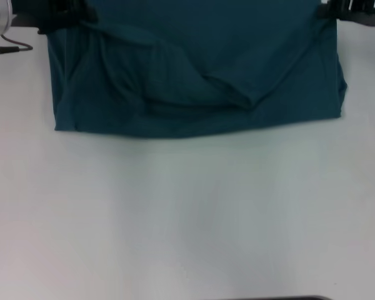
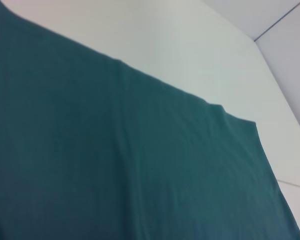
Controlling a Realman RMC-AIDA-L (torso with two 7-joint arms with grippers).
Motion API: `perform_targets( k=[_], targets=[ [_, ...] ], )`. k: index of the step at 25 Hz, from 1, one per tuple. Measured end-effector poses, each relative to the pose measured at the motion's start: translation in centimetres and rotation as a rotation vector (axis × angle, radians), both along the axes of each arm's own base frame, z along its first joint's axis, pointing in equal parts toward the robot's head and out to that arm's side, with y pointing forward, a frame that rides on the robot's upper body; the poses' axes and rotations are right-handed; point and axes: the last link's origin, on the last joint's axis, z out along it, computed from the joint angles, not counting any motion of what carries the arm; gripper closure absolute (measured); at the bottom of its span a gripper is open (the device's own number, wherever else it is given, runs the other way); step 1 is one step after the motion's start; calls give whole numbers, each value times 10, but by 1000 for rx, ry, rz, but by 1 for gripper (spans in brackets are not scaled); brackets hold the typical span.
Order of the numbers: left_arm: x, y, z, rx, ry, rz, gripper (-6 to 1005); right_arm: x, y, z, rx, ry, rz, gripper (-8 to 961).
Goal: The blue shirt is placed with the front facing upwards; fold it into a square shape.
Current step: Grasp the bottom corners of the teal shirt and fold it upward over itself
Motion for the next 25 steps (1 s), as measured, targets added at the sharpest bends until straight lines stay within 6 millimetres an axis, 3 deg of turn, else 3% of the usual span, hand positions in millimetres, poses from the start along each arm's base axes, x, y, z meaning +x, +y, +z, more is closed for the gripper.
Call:
perform_targets(
  k=[6,14,25],
  targets=[
    [7,9,7,31,12,-11,966,-18,16,7,19,-16,27,789],
    [13,20,14,81,41,-20,966,-24,32,14,69,-89,29,777],
    [16,22,11,88,61,-33,956,-27,35,1,38,-144,46,761]
  ],
)
